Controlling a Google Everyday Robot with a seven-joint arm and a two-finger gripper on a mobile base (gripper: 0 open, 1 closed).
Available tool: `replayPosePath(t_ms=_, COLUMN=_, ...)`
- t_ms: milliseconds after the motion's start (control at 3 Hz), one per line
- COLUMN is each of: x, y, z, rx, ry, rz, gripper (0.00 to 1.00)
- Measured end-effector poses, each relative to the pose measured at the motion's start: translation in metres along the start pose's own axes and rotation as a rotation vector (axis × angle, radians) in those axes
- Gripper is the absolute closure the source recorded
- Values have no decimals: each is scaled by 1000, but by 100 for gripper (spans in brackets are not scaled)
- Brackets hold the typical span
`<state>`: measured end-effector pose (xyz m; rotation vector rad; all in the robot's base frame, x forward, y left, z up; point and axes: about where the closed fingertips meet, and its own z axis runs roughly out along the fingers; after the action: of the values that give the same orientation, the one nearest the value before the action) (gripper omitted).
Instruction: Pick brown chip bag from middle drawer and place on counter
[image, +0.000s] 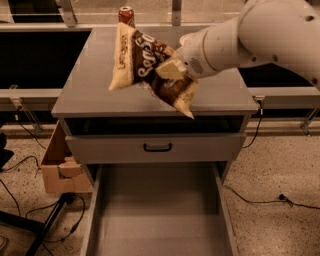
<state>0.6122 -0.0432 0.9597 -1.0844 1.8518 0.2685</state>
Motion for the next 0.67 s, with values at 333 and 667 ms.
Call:
replayPosePath(t_ms=333, x=-14, y=-20, z=54, rx=33, ry=-27, rz=-19, gripper=100)
replayPosePath(t_ms=667, x=-7, y=-31, z=135, rx=30, ry=-24, rz=0, gripper=97)
